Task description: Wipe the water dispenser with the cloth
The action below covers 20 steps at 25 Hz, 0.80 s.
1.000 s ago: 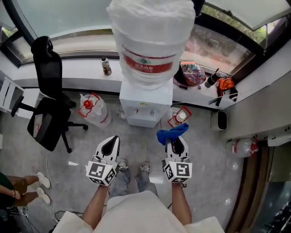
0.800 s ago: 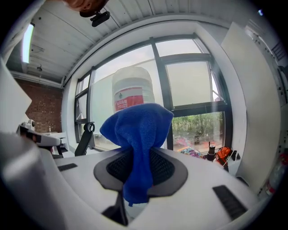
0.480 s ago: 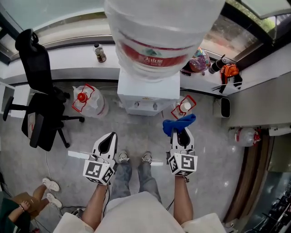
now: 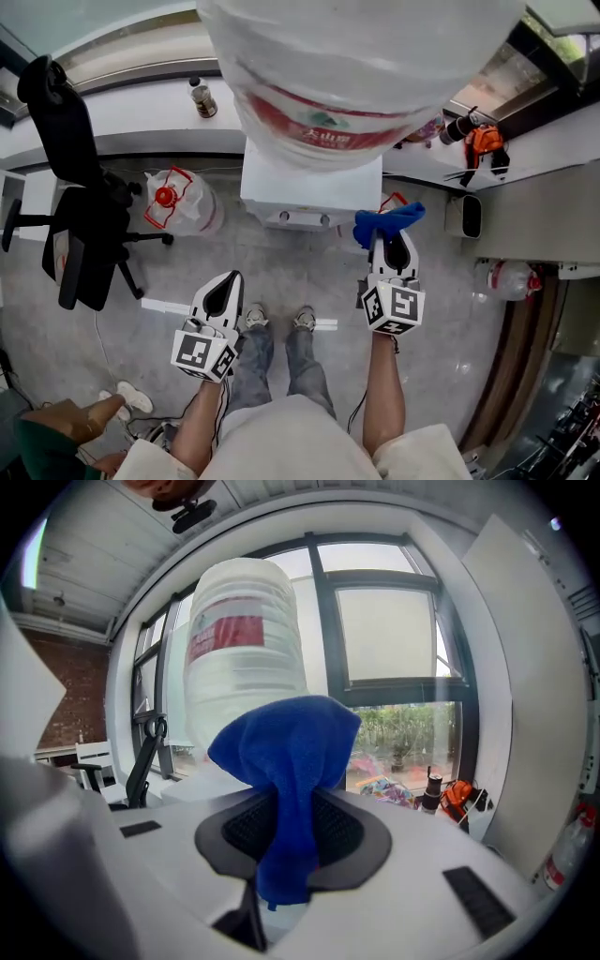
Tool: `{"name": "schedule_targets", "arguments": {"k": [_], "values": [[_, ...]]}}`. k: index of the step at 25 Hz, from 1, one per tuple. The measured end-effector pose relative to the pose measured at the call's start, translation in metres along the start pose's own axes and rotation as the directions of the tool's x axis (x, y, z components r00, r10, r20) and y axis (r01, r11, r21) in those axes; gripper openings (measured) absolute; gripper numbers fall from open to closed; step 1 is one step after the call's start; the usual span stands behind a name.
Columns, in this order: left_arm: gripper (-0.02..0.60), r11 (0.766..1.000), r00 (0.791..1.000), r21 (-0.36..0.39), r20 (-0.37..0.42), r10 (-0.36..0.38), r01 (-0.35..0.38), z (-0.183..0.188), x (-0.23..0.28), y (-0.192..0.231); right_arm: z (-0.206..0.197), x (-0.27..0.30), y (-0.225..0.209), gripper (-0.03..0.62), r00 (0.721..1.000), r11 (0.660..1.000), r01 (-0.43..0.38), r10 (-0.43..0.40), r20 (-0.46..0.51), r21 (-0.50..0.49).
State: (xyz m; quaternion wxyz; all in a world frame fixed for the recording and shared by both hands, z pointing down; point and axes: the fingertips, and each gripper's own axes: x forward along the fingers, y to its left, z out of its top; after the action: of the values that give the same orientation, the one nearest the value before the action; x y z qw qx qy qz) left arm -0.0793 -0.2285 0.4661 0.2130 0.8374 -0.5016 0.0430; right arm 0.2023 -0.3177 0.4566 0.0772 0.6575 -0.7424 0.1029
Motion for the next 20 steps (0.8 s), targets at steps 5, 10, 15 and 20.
{"name": "schedule_targets", "arguments": {"k": [5,10,15,20], "values": [[0.011,1.0,1.0,-0.004,-0.008,0.006,-0.006,0.0,0.002,0.004,0.023,0.027,-0.014,0.103,0.999,0.999,0.029,-0.028,0.04,-0.025],[0.011,1.0,1.0,-0.012,-0.012,0.012,-0.013,-0.002,0.001,0.006,0.033,0.042,-0.025,0.103,0.997,0.998,0.052,-0.05,0.056,-0.039],[0.011,1.0,1.0,-0.015,-0.015,0.027,-0.027,-0.003,-0.004,0.013,0.028,0.056,0.002,0.103,0.998,1.0,0.011,-0.009,0.056,-0.022],[0.011,0.999,0.999,-0.022,-0.007,0.049,-0.049,0.002,-0.014,0.023,0.021,0.069,0.057,0.103,0.997,0.998,-0.063,0.063,0.053,-0.008]]}}
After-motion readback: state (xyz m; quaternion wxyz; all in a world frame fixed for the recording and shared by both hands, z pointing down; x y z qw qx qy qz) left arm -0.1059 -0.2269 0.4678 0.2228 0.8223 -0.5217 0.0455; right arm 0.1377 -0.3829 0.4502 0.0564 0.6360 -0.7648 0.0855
